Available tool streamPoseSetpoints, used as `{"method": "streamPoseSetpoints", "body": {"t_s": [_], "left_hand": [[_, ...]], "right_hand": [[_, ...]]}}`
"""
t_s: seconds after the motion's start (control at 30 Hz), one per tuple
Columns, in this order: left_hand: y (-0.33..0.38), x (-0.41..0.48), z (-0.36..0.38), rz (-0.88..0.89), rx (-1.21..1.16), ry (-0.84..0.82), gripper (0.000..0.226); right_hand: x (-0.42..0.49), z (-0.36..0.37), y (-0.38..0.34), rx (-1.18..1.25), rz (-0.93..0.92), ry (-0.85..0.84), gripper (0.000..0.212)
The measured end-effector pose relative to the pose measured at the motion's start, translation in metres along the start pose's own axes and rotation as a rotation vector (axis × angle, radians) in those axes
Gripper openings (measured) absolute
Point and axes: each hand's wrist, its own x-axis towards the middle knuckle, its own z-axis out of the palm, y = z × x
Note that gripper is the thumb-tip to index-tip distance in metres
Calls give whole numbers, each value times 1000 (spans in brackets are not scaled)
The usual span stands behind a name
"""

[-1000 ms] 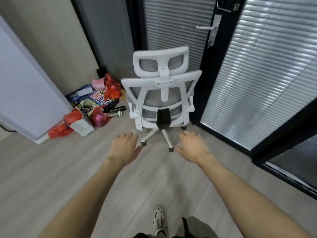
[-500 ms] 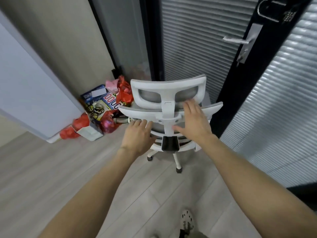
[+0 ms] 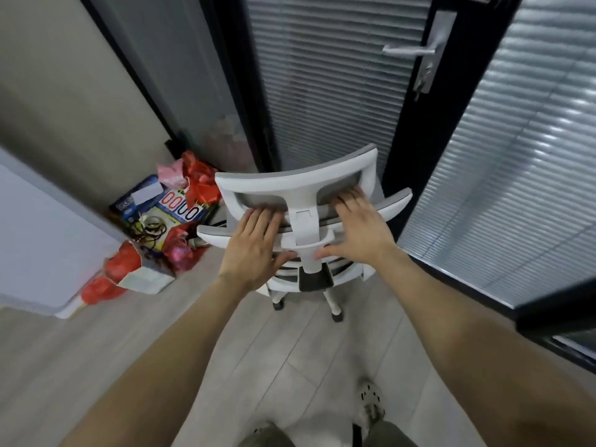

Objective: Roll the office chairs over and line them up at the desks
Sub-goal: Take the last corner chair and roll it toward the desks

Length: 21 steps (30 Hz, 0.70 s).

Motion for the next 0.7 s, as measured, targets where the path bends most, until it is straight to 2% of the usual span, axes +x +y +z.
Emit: {"method": "streamPoseSetpoints", "body": {"t_s": [0.27, 0.47, 0.7], "left_hand": [[-36, -43, 23, 339, -155, 216, 94], [-62, -88, 18, 547, -154, 124, 97], [-61, -140, 6, 798, -115, 108, 105]], "right_hand": [[-87, 15, -72, 36, 250, 86, 138], [-162, 43, -159, 55, 466, 140, 139], [-272, 65, -249, 32, 672, 270, 120]]}}
